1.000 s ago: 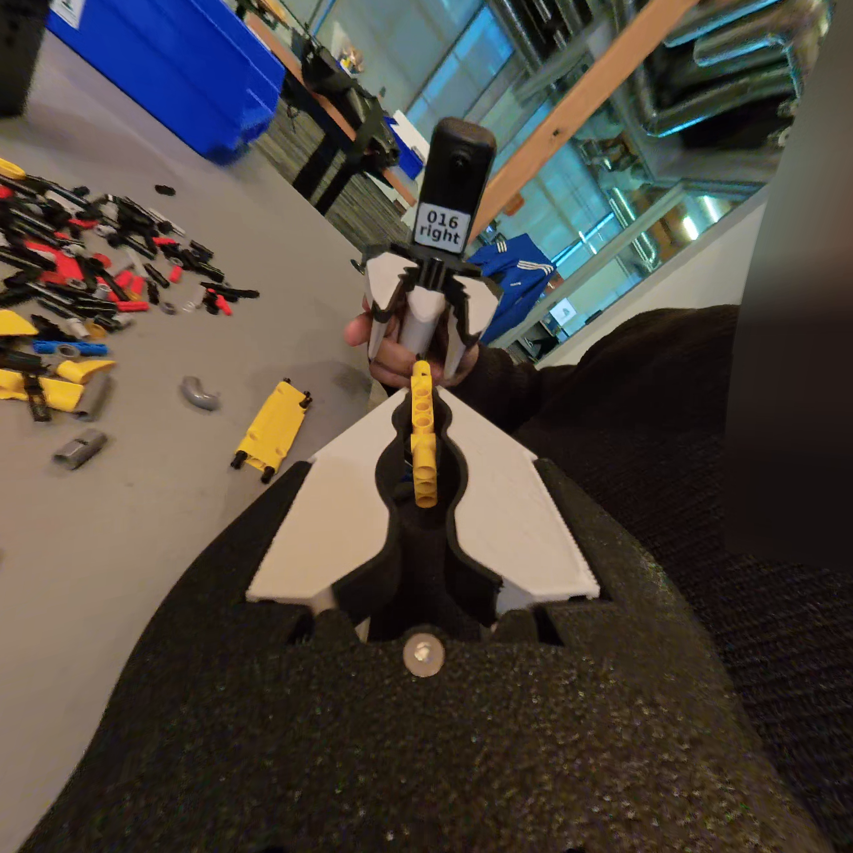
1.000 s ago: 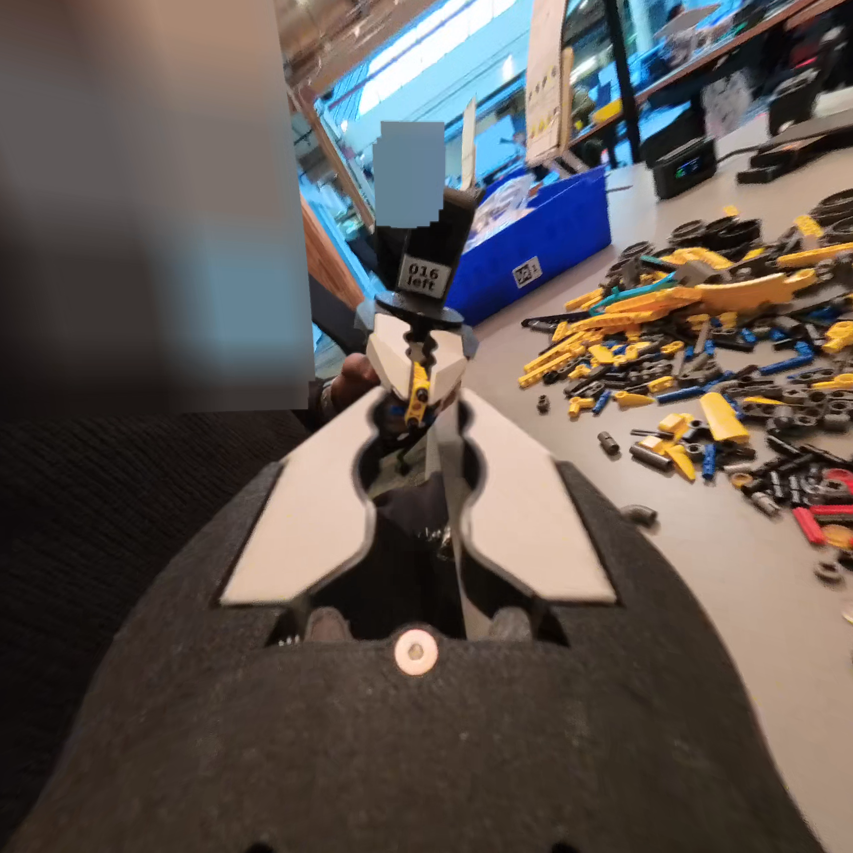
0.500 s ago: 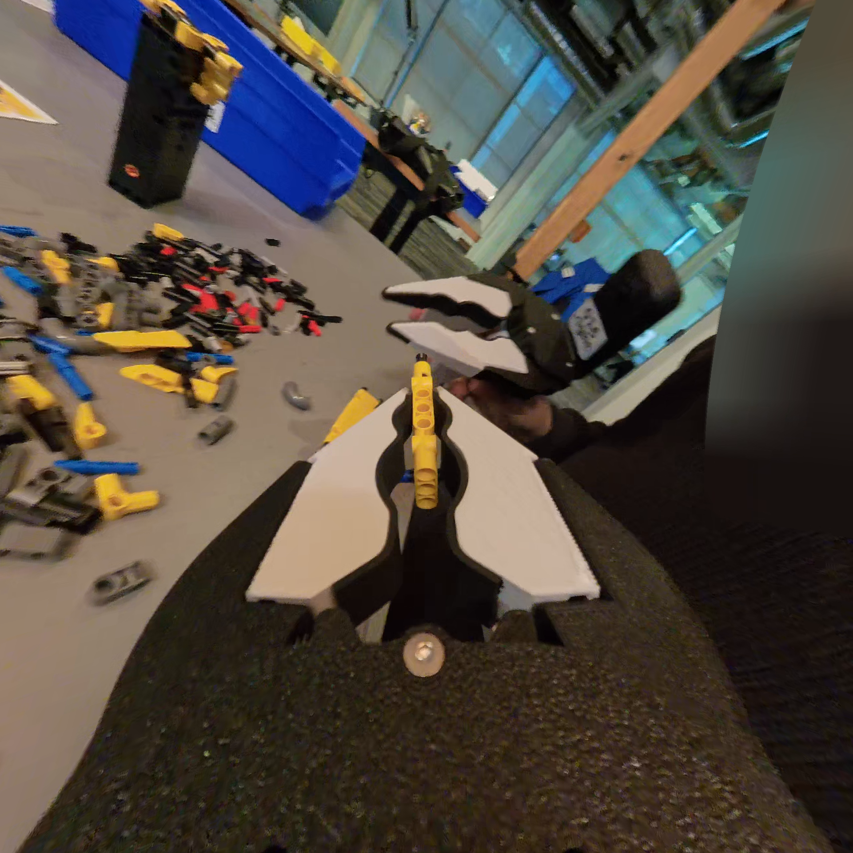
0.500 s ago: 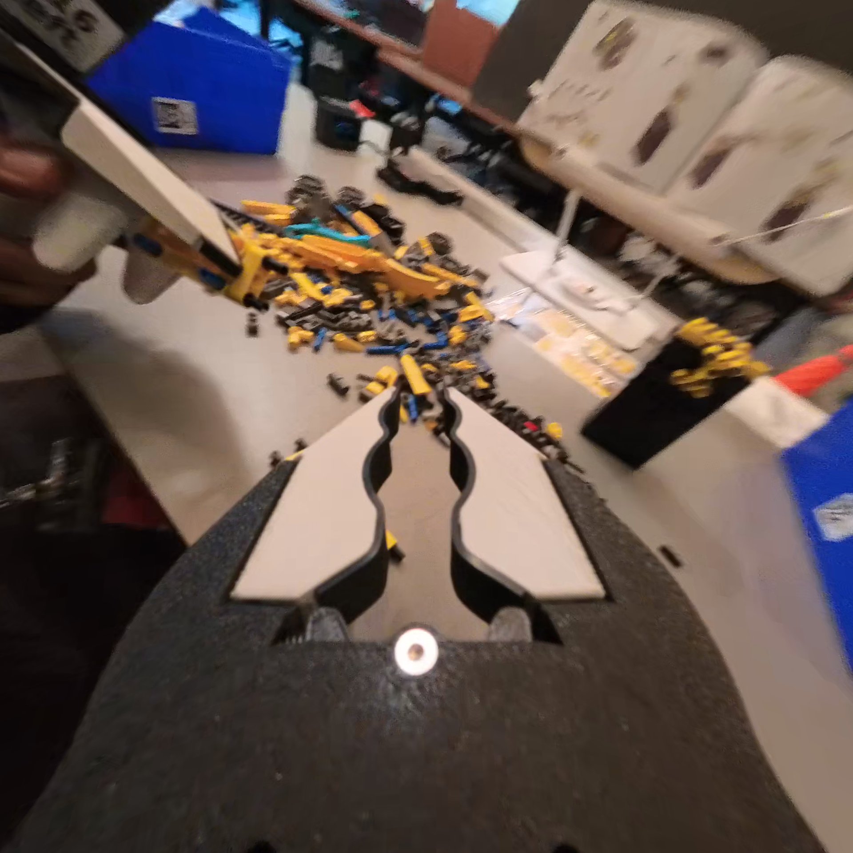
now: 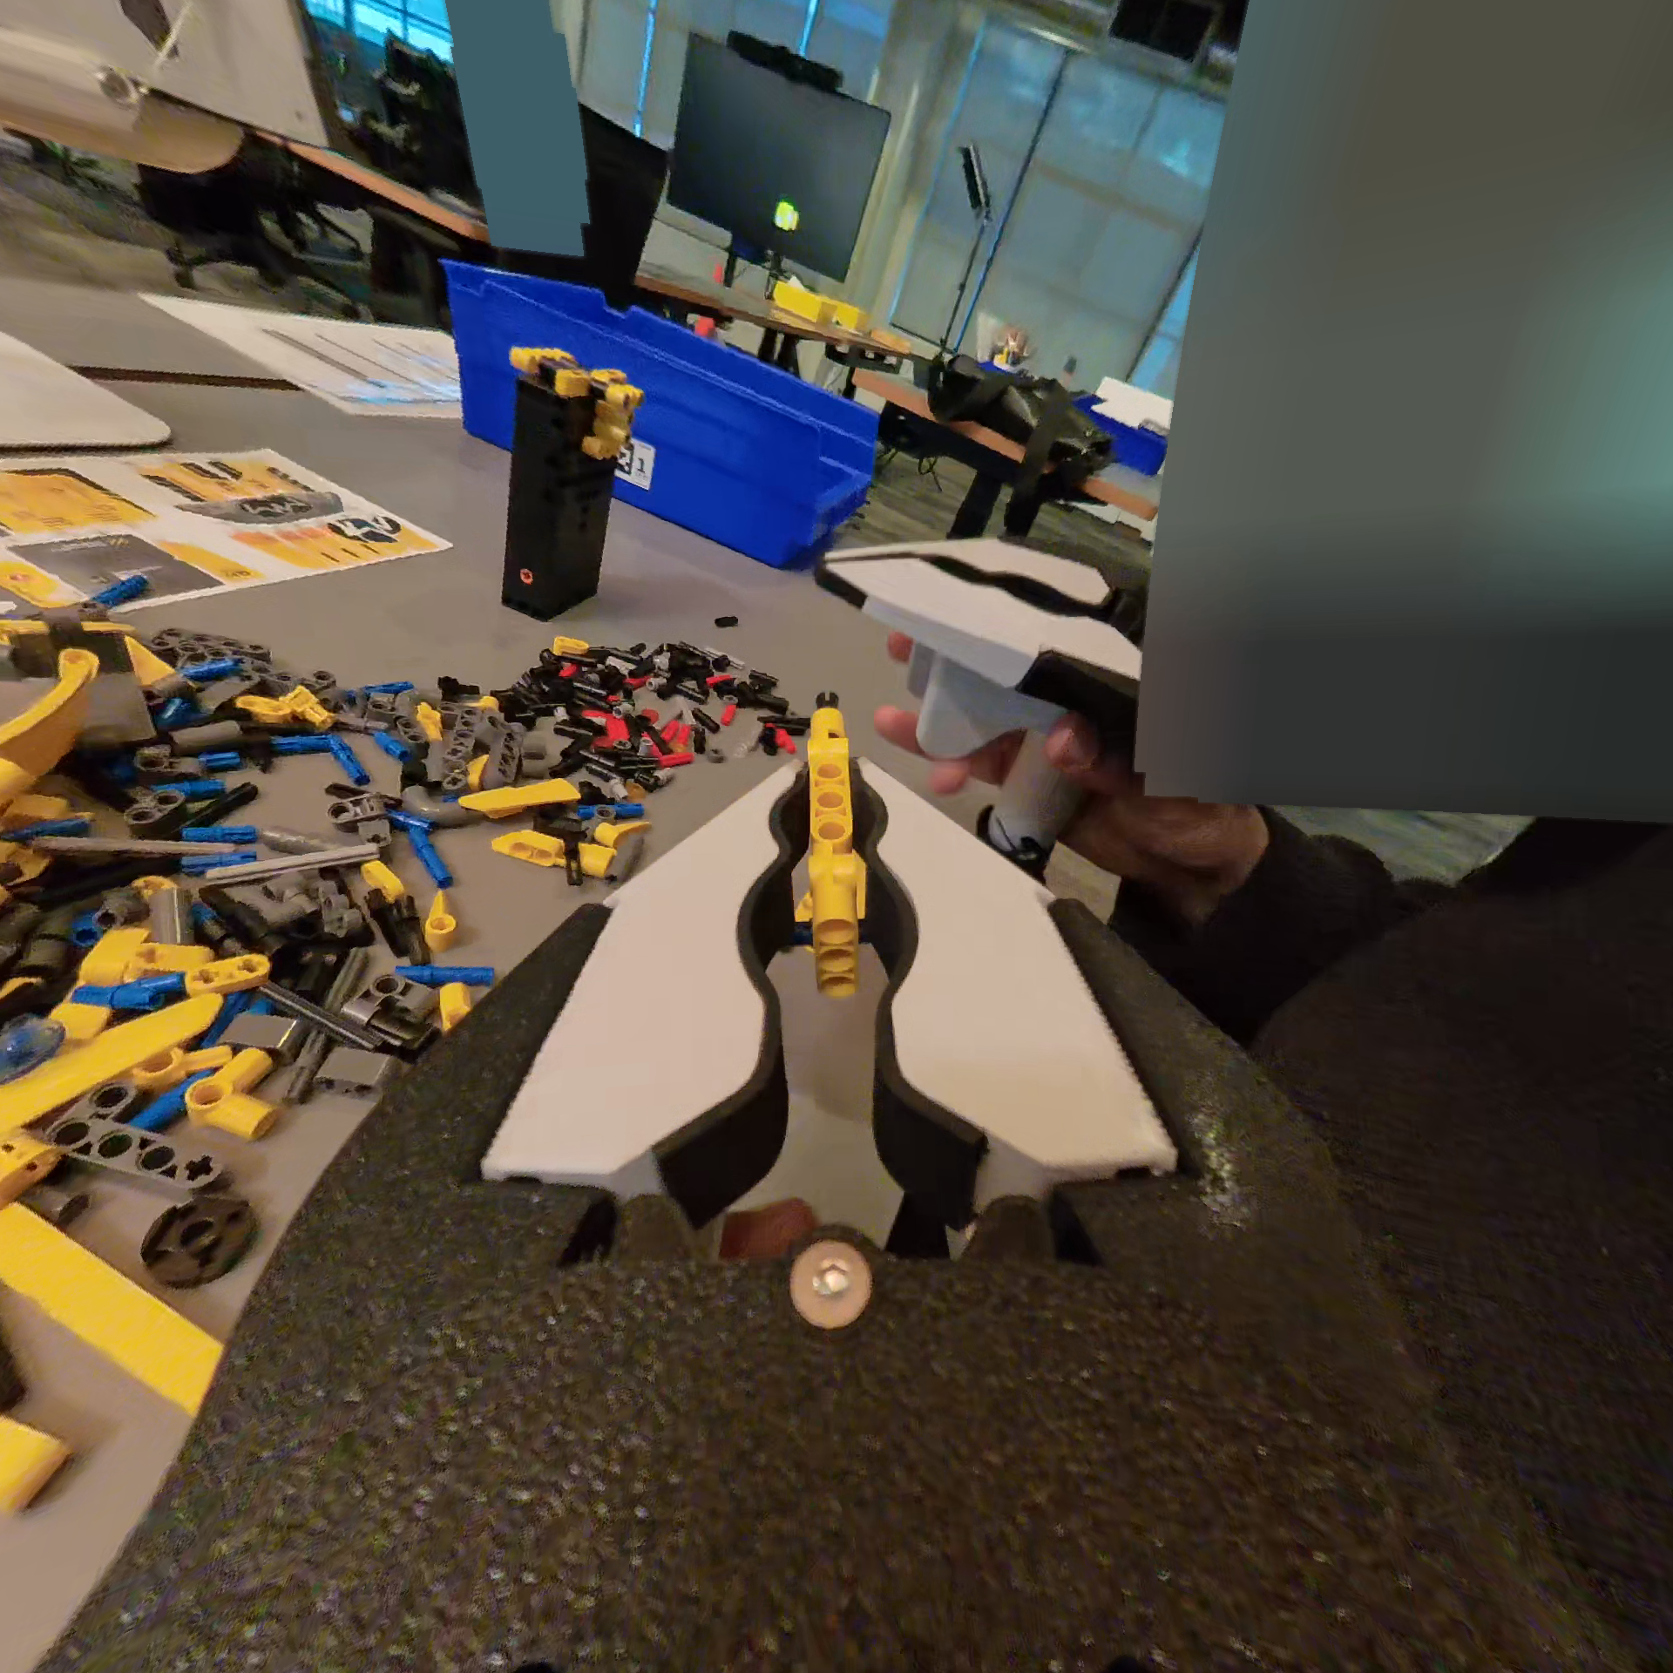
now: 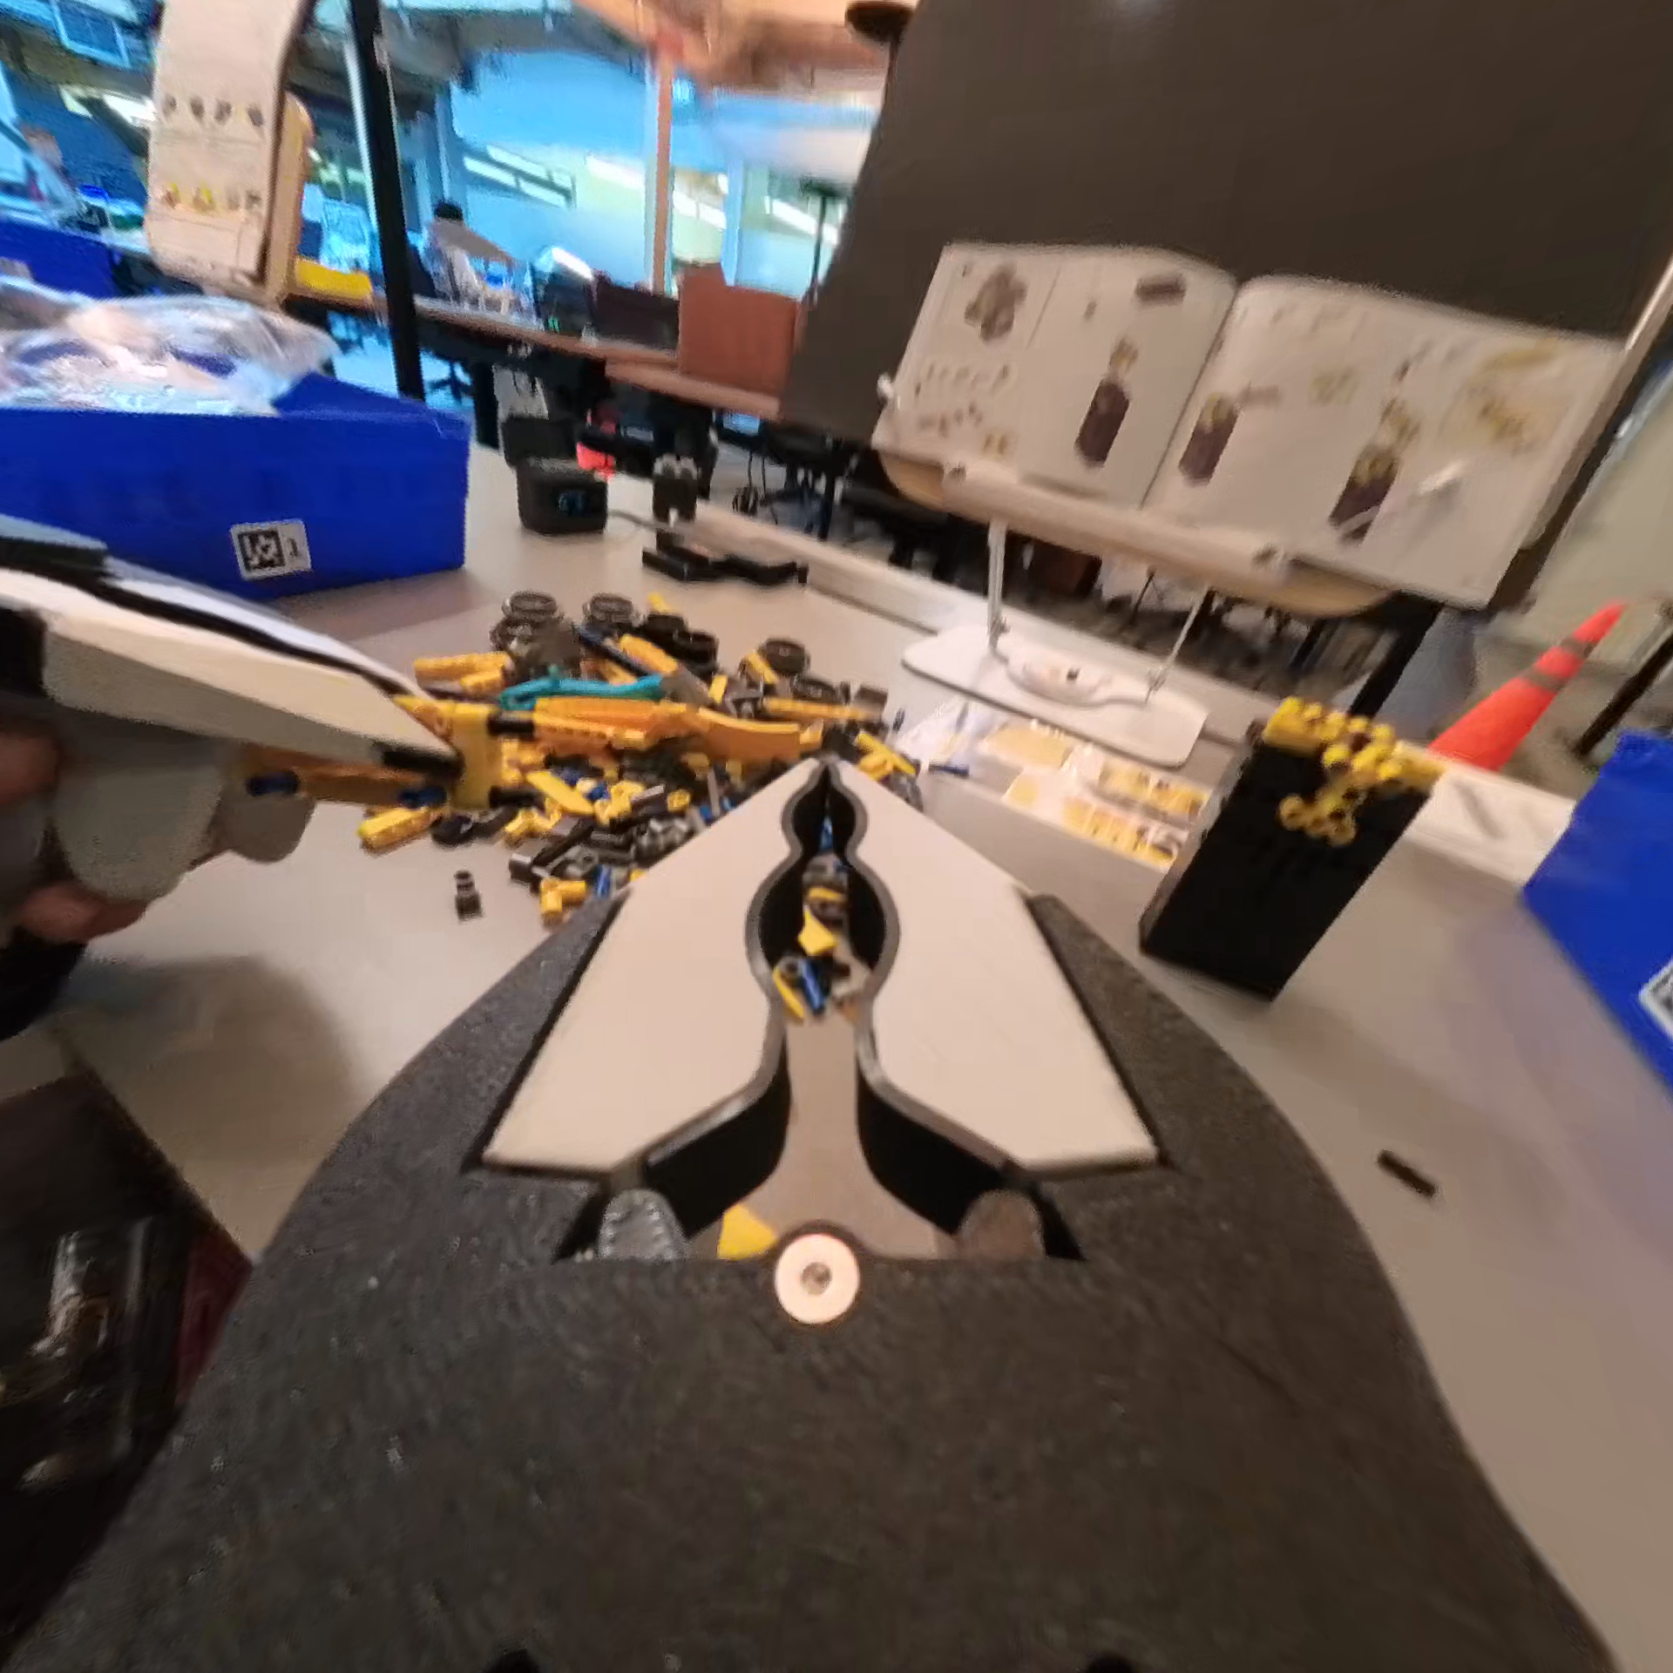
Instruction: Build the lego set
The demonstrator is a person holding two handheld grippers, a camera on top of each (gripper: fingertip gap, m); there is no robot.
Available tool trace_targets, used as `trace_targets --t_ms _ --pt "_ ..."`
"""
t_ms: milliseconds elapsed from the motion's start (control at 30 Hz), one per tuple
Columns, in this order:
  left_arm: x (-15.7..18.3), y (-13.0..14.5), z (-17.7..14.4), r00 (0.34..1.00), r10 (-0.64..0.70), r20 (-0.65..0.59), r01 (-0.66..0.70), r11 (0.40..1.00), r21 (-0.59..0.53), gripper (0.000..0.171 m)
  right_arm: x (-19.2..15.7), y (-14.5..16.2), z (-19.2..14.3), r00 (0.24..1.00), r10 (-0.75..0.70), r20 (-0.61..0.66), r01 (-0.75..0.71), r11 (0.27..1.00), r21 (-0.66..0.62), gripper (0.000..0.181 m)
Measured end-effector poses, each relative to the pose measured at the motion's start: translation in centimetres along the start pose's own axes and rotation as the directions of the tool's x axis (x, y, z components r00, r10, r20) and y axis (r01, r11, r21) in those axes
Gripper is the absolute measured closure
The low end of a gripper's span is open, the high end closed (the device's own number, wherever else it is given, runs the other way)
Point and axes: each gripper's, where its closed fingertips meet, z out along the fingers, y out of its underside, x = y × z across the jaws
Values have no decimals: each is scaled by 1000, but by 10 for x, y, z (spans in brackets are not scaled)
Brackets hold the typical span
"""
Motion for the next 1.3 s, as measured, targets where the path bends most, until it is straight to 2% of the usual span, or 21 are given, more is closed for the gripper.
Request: trace_targets --t_ms 133,267,367,433,567,700,767,900,1133,1300 --pt "2 -2 -2 1000 2 0 -2 1000 0 165 -24 -15 -4 975 63 211 -74 996 41 181" --pt "13 1 0 997 69 -28 -70 997 -28 164 -41 -29 -18 877 206 435 -261 963 71 181" --pt "15 1 1 988 152 -10 -153 988 -17 164 -47 -25 -20 804 268 530 -318 948 2 181" --pt "9 -3 0 972 226 71 -227 974 5 165 -52 -19 -23 747 327 579 -352 933 -72 176" --pt "16 2 3 936 346 63 -344 938 -32 165 -62 -3 -29 607 467 643 -397 879 -264 158" --pt "32 8 6 918 395 -27 -396 918 -34 165 -65 -13 -38 380 624 683 -519 755 -401 159" --pt "36 10 7 911 408 -50 -410 911 -35 165 -67 -14 -43 292 654 698 -531 718 -451 162" --pt "46 15 8 898 428 -104 -434 900 -39 165 -69 -10 -48 249 663 706 -519 707 -480 170" --pt "50 13 9 889 439 -128 -446 894 -33 165 -75 -7 -52 256 641 723 -464 738 -490 173" --pt "51 21 10 863 482 -151 -497 864 -83 165 -74 -8 -53 196 672 714 -485 700 -525 173"
